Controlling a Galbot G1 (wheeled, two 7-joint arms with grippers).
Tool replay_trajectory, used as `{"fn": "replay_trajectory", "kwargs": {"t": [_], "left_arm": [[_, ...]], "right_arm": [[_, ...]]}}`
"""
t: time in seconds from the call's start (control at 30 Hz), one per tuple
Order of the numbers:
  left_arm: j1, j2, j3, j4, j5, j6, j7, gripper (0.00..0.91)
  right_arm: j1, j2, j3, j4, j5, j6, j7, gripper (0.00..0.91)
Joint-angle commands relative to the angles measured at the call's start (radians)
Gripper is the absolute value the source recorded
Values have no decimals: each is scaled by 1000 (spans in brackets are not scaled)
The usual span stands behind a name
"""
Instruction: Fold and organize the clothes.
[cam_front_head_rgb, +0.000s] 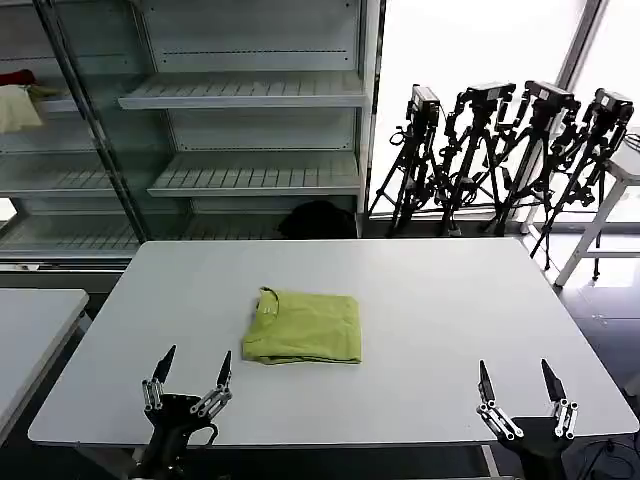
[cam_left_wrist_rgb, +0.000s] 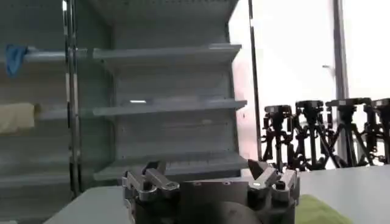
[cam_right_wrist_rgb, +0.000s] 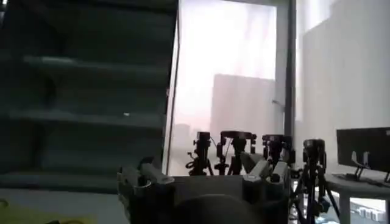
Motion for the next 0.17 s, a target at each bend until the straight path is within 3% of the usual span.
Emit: {"fn": "replay_trajectory", "kwargs": {"t": [0.03,0.17], "left_arm": [[4,0,-1,-4,1,-3,0,907],[6,0,0,-5,2,-3,0,907]], "right_arm": [[-3,-1,0,4,0,2,-5,907],[-3,-1,-1,5,0,1,-6,907]]}}
